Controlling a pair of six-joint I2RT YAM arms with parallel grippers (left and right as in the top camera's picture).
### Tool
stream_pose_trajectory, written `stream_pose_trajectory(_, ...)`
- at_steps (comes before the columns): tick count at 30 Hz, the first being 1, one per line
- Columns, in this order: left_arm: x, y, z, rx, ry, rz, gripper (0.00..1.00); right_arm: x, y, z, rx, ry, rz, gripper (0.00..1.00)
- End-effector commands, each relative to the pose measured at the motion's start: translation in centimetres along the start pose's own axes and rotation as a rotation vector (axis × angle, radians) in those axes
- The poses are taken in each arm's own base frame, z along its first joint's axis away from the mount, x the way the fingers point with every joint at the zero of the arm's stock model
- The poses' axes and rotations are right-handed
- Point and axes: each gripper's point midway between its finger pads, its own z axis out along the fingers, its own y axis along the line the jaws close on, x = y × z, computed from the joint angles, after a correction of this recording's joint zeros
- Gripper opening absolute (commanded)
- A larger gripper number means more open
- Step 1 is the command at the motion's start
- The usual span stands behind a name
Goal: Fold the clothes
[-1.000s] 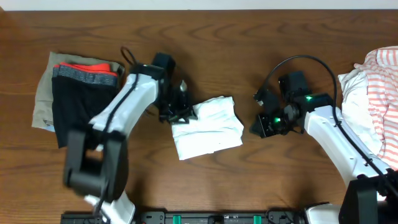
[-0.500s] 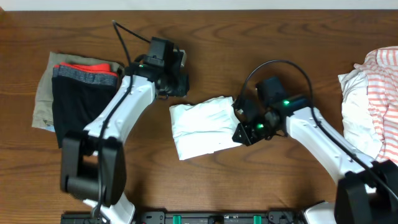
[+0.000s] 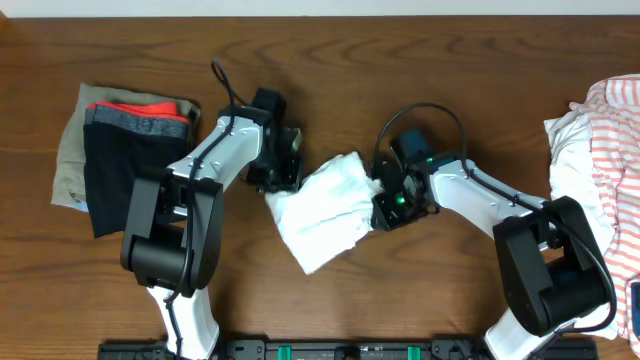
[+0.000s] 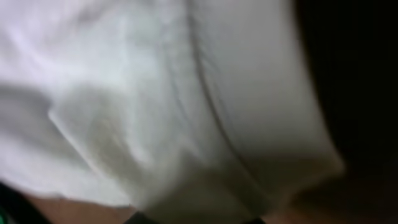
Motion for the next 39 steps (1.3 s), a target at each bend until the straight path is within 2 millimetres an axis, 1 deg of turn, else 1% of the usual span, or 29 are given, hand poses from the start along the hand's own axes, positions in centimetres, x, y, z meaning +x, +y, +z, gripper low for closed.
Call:
stream_pose_trajectory(1, 2.7, -0.6, 0.0, 0.045, 0.119, -0.054, 0.38, -1.1, -2.5, 0.1, 0.092, -0.03, 0.033, 0.19)
stream_pose_trajectory(4, 4.6, -1.6, -0.4, 0.102, 0.199, -0.086, 0.38, -2.5, -3.2, -0.5, 0.096, -0.08, 0.043, 0.21)
stream_pose_trajectory(6, 5.3, -1.8, -0.6, 0.112, 0.226, -0.097, 0.38, -3.5, -3.6, -1.2, 0.098, -0.111, 0.049, 0.22)
stream_pose_trajectory(8, 5.5, -1.8, -0.6, 0.109, 0.235, -0.101, 0.38, -4.5, -3.9, -2.0, 0.099, -0.135, 0.053, 0.22)
stream_pose_trajectory(10, 5.4, -1.7, -0.7, 0.109, 0.231, -0.104, 0.37, -5.3, -4.0, -3.0, 0.103, -0.148, 0.04, 0.25)
stream_pose_trajectory(12, 5.2, -1.4, -0.9, 0.112, 0.223, -0.112, 0.38, -5.9, -4.0, -4.1, 0.106, -0.152, 0.028, 0.25)
stream_pose_trajectory(14, 5.0, -0.6, -1.3, 0.097, 0.204, -0.124, 0.38, -6.2, -3.7, -5.4, 0.107, -0.141, 0.023, 0.25)
stream_pose_trajectory(18, 3.9, 2.1, -3.0, 0.031, 0.135, -0.158, 0.39, -6.3, -2.6, -8.0, 0.105, -0.095, 0.016, 0.25)
stream_pose_trajectory(21, 2.9, 3.0, -4.4, 0.039, 0.067, -0.18, 0.39, -5.7, -0.6, -9.3, 0.044, -0.049, -0.016, 0.25)
stream_pose_trajectory(23, 2.2, 3.4, -5.2, 0.048, 0.019, -0.185, 0.4, -5.0, 0.5, -9.4, 0.018, -0.014, -0.03, 0.26)
stream_pose_trajectory(25, 1.7, 3.1, -5.7, 0.072, -0.01, -0.181, 0.4, -4.2, 1.1, -9.1, 0.016, 0.021, -0.033, 0.25)
stream_pose_trajectory(27, 1.4, 2.3, -5.9, 0.119, -0.024, -0.154, 0.4, -3.5, 1.5, -8.8, 0.014, 0.051, -0.037, 0.26)
stream_pose_trajectory(31, 1.6, -1.1, -6.6, 0.303, -0.029, -0.014, 0.4, -2.8, 3.0, -8.4, -0.01, 0.084, -0.06, 0.25)
stream_pose_trajectory(33, 1.8, -2.3, -6.9, 0.363, -0.035, 0.062, 0.4, -2.4, 3.8, -8.0, -0.014, 0.099, -0.08, 0.25)
stream_pose_trajectory(36, 2.1, -2.8, -6.9, 0.382, -0.039, 0.146, 0.4, -2.1, 5.0, -7.3, -0.014, 0.114, -0.108, 0.26)
stream_pose_trajectory(39, 1.9, -2.9, -6.8, 0.379, -0.054, 0.207, 0.4, -2.0, 5.8, -6.3, -0.014, 0.114, -0.147, 0.27)
